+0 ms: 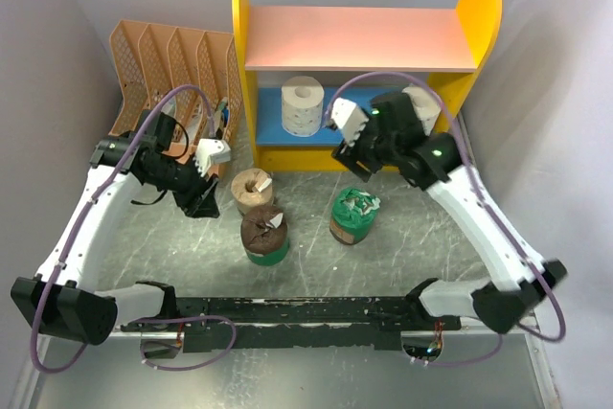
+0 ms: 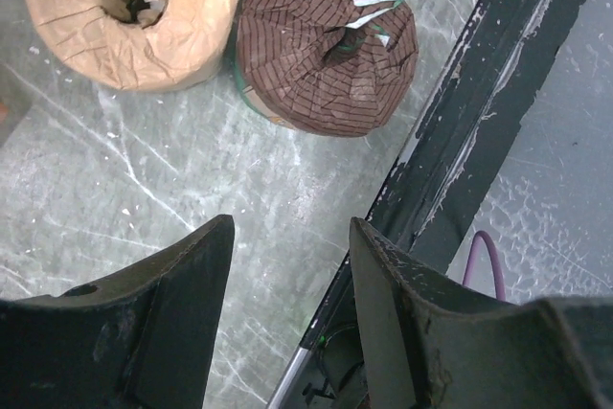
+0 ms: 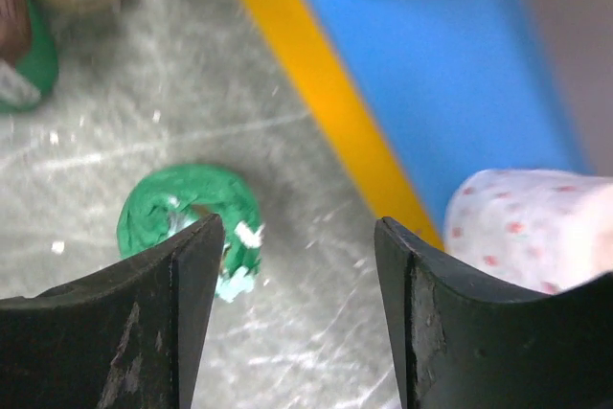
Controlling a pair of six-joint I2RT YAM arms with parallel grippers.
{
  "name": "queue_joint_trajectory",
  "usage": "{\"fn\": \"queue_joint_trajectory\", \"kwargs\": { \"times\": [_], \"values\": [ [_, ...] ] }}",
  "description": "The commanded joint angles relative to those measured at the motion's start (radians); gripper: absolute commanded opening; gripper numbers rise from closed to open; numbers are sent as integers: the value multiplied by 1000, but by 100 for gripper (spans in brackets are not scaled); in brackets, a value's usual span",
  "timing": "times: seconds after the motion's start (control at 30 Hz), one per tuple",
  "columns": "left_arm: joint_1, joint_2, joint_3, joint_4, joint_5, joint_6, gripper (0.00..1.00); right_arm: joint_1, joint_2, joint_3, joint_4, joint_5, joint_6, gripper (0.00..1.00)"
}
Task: Place and organize the paper towels onto the shelf
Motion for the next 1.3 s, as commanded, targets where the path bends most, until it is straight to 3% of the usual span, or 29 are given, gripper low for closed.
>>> {"fn": "queue_joint_trajectory", "kwargs": {
  "times": [0.0, 0.03, 0.1, 0.2, 0.37, 0.5, 0.63, 0.7, 0.83, 0.93, 1.1, 1.27],
  "values": [
    [44, -26, -2, -23, 44, 21, 62, -62, -99, 98, 138, -128, 27, 64],
    [54, -23, 2, -28, 44, 22, 62, -80, -106, 126, 135, -152, 26, 65],
    [83, -16, 17, -40, 52, 25, 62, -86, -144, 121, 164, -169, 21, 87],
    [135, -11, 37, -46, 76, 28, 62, -73, -134, 167, 117, -177, 14, 99],
    [218, -17, 42, -36, 126, 24, 63, -73, -246, 135, 167, -328, 19, 100],
    [245, -37, 29, -19, 138, 18, 63, -73, -329, 137, 138, -409, -99, 100],
    [245, -46, 21, -16, 123, 23, 63, -73, -316, 240, -67, -501, -262, 100],
    [244, -48, 14, -15, 122, 30, 63, -73, -368, 201, -38, -554, -308, 100],
    [244, -50, 0, -17, 127, 55, 63, -73, -459, 58, -57, -574, -635, 100],
    [245, -50, 0, -16, 132, 70, 63, -73, -464, 24, -102, -610, -764, 100],
    [241, -57, 30, -54, 152, 105, 63, -73, -508, -57, -23, -657, -836, 100],
    [240, -83, 30, -59, 130, 123, 63, -73, -571, -140, 6, -672, -1010, 100]
  ]
}}
